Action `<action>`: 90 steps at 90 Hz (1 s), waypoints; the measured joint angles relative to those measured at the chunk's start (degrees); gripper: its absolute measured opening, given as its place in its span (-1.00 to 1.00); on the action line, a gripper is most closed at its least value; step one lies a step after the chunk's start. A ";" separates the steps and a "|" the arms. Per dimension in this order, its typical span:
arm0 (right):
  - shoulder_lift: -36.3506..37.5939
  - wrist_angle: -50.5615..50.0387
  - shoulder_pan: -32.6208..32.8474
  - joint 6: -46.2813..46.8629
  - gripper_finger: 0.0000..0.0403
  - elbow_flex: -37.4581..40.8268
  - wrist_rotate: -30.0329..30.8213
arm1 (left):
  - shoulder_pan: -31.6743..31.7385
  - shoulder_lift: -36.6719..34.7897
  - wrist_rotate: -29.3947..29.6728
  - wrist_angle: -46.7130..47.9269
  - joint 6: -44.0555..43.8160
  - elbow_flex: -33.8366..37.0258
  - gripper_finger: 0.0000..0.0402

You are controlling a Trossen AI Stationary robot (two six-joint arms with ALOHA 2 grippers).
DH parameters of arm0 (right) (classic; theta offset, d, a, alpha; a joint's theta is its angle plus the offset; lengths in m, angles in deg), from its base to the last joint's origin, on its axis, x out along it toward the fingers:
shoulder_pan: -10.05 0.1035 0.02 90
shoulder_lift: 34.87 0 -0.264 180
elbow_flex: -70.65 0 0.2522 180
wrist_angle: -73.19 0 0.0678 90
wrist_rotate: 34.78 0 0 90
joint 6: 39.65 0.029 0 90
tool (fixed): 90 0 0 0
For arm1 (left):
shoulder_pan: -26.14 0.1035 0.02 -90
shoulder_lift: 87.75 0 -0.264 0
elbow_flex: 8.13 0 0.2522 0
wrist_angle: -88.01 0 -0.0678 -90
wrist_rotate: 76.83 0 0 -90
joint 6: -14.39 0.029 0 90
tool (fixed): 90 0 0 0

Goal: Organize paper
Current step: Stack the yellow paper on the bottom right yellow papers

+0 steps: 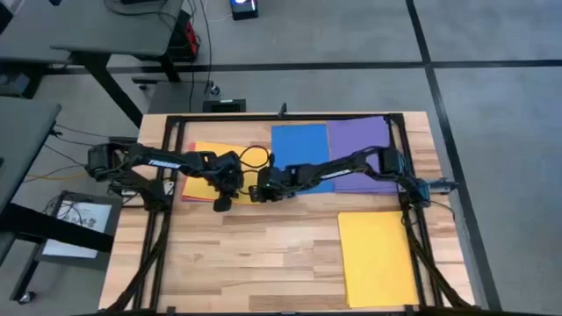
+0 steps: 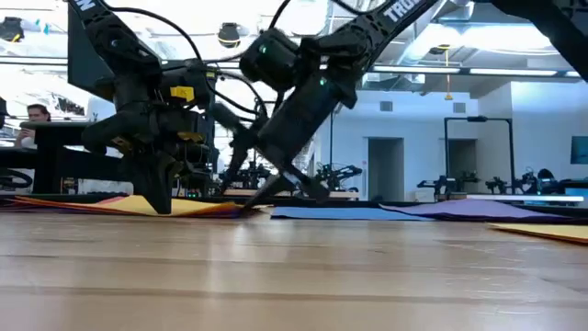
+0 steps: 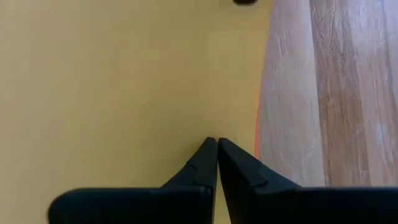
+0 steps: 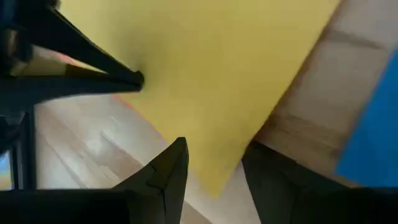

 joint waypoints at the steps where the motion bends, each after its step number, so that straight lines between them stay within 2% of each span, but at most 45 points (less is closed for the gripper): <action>1: 0.01 -0.04 -0.01 0.00 -0.34 -0.01 -0.01 | -0.01 0.00 0.00 -0.03 -0.06 0.00 -0.99; 90: 1.83 -3.98 0.34 -0.24 -0.36 0.27 1.93 | 0.01 0.00 -0.07 0.01 -0.69 0.02 -0.99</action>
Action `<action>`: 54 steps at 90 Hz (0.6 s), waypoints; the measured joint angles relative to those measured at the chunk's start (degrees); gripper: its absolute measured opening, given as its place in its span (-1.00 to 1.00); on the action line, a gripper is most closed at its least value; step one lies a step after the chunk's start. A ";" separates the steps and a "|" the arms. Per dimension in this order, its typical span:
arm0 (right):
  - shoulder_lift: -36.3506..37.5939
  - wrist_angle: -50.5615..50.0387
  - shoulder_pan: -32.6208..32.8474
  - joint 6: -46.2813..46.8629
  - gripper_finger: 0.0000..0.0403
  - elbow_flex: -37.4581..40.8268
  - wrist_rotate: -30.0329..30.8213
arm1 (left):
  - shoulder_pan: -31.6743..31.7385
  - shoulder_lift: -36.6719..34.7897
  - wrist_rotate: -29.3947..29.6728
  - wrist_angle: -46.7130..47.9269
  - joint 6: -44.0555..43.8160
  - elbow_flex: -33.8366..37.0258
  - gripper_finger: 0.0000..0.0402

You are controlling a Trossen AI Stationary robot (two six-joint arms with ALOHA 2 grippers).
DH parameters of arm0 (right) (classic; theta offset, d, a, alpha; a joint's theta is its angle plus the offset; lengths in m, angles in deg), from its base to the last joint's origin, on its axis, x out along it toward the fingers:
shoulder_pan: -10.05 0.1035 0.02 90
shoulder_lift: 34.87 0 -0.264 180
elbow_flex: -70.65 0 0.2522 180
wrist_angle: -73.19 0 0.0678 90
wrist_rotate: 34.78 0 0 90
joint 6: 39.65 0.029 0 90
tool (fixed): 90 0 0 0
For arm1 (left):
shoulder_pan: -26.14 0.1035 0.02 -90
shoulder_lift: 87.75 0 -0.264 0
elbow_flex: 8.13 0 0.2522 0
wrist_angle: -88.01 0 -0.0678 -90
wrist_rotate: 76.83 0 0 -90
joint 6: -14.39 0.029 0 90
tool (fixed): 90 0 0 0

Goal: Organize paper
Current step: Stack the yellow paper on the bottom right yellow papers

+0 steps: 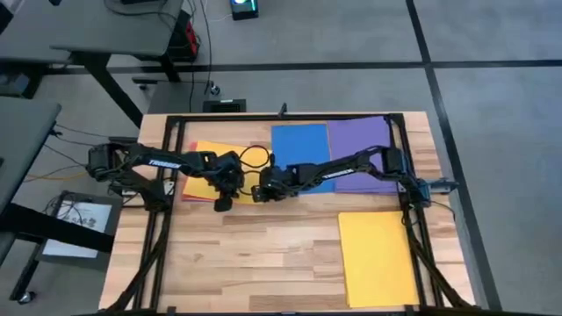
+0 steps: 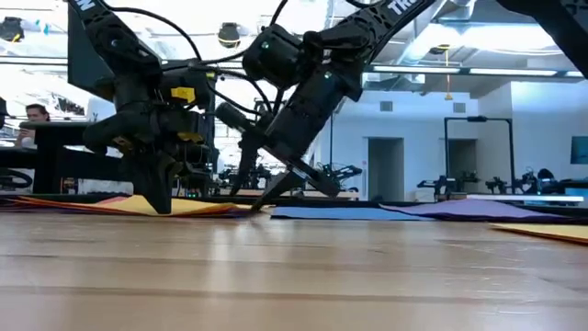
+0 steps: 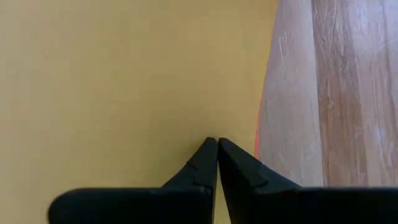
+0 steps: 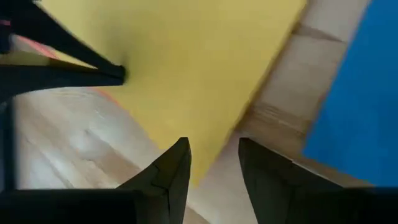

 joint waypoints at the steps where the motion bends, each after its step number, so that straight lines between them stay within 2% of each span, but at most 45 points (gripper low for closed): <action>1: 0.00 0.11 0.00 0.00 -0.36 0.00 0.02 | 0.00 0.00 -0.01 0.00 0.00 0.00 -0.99; 54: 0.02 3.25 0.03 -2.14 -0.36 0.00 0.39 | -0.02 0.00 -0.02 -0.02 -1.00 0.00 -0.99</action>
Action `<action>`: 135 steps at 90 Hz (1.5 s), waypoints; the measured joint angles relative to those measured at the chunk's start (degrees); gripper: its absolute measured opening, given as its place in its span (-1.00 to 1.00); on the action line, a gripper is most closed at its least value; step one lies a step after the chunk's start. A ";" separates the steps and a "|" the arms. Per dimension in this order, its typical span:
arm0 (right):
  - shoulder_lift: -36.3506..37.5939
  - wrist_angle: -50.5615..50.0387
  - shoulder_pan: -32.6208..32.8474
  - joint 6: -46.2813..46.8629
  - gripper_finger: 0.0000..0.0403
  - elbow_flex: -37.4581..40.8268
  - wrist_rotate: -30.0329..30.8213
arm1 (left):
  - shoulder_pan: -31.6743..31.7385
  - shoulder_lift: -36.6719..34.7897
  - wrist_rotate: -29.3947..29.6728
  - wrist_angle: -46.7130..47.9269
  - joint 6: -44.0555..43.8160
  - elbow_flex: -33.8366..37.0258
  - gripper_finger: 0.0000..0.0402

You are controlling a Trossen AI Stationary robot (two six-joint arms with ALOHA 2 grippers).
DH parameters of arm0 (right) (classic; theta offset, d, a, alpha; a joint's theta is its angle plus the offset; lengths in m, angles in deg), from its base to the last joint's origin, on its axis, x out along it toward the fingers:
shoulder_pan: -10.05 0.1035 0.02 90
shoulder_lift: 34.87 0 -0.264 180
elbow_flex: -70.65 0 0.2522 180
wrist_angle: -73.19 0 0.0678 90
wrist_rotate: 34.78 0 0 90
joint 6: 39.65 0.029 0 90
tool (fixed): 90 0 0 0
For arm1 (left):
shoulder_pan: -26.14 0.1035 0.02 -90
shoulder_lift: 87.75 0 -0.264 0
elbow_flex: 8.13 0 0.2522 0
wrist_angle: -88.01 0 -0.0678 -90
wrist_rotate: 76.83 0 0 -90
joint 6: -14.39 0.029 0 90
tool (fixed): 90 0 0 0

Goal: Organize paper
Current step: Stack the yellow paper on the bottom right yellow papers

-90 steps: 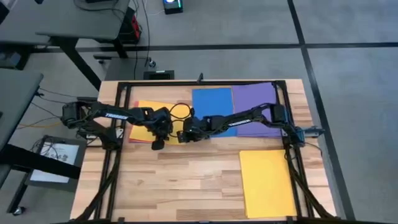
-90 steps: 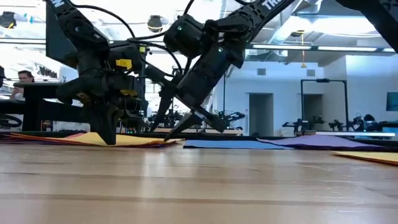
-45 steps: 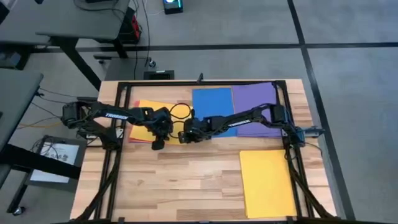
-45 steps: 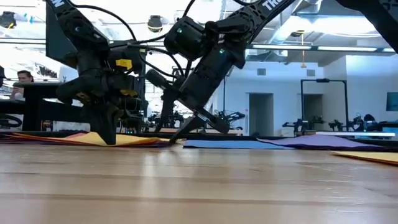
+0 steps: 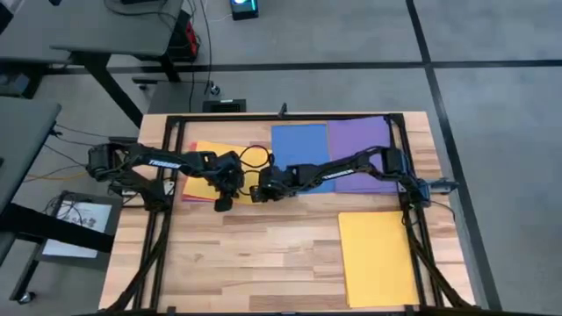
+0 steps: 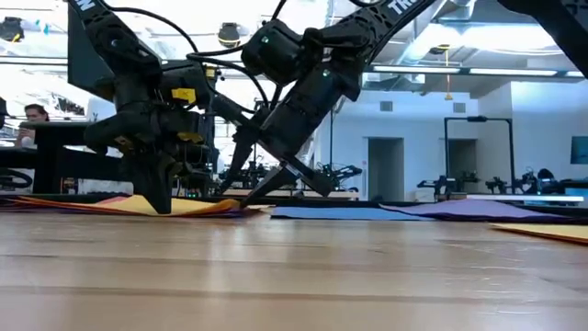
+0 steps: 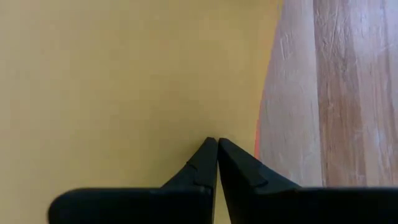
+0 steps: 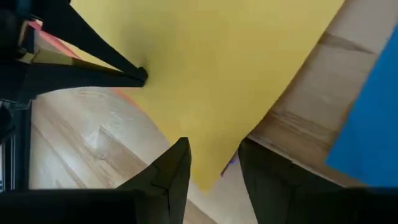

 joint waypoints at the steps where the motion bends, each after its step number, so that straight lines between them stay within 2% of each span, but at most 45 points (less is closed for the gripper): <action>1: 0.00 0.01 0.00 -0.14 -0.36 0.00 0.01 | 0.01 0.00 0.00 0.00 -0.01 0.00 -0.99; 35: 0.00 2.77 -1.31 -0.08 -0.36 0.00 -0.08 | 0.00 0.00 -0.01 -0.02 -0.07 0.00 -0.99; 72: -2.72 4.04 -2.87 11.60 -0.36 -0.07 -1.85 | 0.00 -0.04 -0.07 0.02 0.02 0.02 -0.99; 92: -3.08 7.61 -3.82 9.46 -0.38 -0.04 -2.40 | 0.00 -0.04 -0.09 -0.07 0.30 0.02 -0.99; 105: -3.08 7.85 -3.97 8.22 -0.54 -0.04 -2.37 | 0.01 -0.04 -0.09 -0.07 0.30 0.02 -0.99; 119: -2.99 7.77 -3.92 3.93 -0.93 -0.02 -2.40 | 0.00 -0.71 0.16 1.39 0.38 -0.26 -0.99; 135: 0.67 -1.12 -3.94 -3.65 -0.99 -0.94 -2.44 | 0.00 -4.59 3.79 13.08 2.15 -6.11 -0.99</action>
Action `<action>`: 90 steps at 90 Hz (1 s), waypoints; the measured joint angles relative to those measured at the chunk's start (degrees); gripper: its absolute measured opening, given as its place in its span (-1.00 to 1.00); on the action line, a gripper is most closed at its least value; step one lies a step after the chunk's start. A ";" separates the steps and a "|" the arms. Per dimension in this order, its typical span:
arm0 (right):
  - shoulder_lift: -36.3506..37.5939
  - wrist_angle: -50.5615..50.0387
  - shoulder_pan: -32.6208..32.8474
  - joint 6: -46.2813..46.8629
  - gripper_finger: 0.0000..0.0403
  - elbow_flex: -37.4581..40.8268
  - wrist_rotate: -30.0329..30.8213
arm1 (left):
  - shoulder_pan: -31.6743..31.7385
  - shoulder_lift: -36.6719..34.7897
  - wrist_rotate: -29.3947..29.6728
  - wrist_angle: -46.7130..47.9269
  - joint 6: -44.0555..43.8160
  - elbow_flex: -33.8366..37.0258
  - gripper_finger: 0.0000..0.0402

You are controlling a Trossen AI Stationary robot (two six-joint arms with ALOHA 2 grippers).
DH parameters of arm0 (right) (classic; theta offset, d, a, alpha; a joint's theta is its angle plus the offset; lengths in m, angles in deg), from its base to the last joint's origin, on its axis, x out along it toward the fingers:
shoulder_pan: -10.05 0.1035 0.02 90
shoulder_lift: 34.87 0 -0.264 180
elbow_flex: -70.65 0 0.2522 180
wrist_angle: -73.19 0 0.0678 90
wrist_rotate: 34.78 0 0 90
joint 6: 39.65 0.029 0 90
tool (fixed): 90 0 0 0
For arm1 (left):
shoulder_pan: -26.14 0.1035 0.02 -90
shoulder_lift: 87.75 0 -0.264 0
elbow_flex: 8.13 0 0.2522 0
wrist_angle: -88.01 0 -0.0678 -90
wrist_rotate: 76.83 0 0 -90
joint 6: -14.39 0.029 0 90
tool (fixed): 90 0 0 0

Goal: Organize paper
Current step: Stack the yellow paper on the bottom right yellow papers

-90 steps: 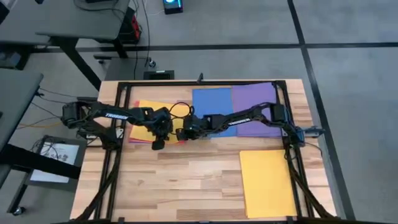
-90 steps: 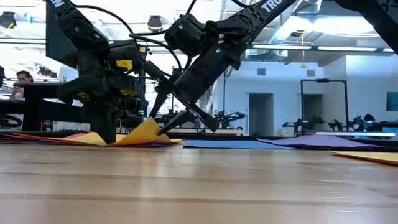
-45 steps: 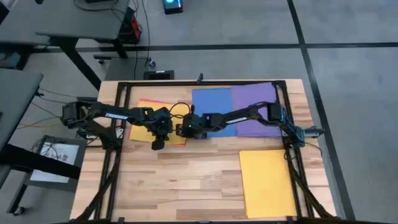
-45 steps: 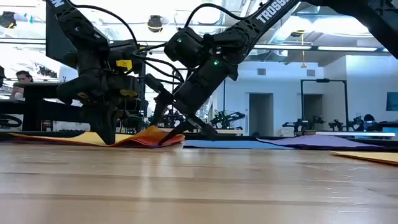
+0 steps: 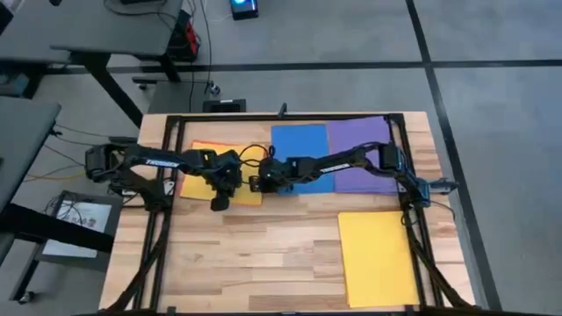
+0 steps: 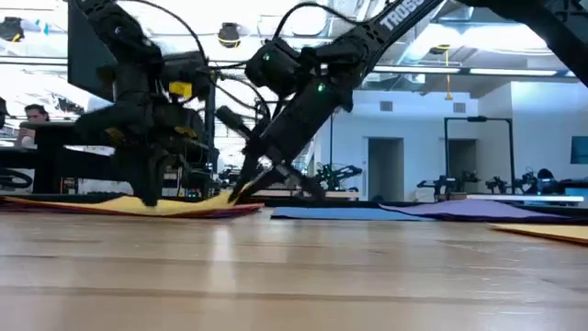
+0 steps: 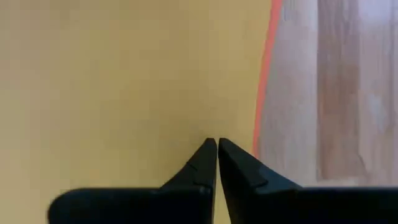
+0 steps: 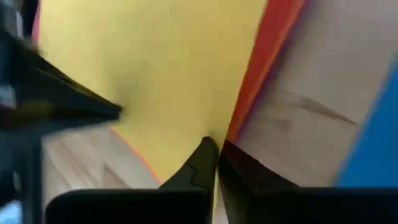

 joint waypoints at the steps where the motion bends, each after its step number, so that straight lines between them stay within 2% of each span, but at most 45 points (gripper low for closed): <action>1: 0.36 -0.54 -0.01 -0.63 -0.99 -0.10 0.00 | 0.00 -0.32 0.29 0.71 0.16 -0.52 -0.99; 16: 6.53 -5.97 -0.53 -8.14 -1.00 -0.33 -0.70 | 0.00 -4.91 3.22 9.53 1.87 -8.17 -0.99; 40: 22.42 -27.07 -2.30 -20.05 -1.00 -0.31 -4.19 | 0.04 -11.16 3.64 14.87 1.05 -18.54 -0.99; 45: 26.06 -29.37 -2.31 -25.94 -1.00 -0.31 -8.04 | 0.07 -12.19 3.73 15.15 0.46 -20.02 -0.99; 56: 33.95 -40.67 0.12 -40.78 -1.00 -0.31 -23.23 | 0.04 -13.88 3.71 15.42 -1.79 -21.81 -0.99; 63: 37.94 -48.10 2.27 -42.41 -1.00 -0.31 -33.59 | 0.04 -14.51 3.69 15.23 -2.69 -22.15 -0.99; 70: 41.58 -52.26 5.32 -39.49 -1.00 -0.31 -41.23 | 0.04 -14.83 3.69 15.46 -3.75 -22.15 -0.99; 79: 45.59 -55.18 11.68 -37.32 -1.00 -0.31 -43.38 | 0.04 -14.83 3.67 15.38 -6.40 -22.15 -0.99; 90: 48.30 -57.83 19.85 -40.71 -1.00 2.63 -40.91 | 0.04 -14.81 3.67 14.04 -7.23 -22.15 -0.99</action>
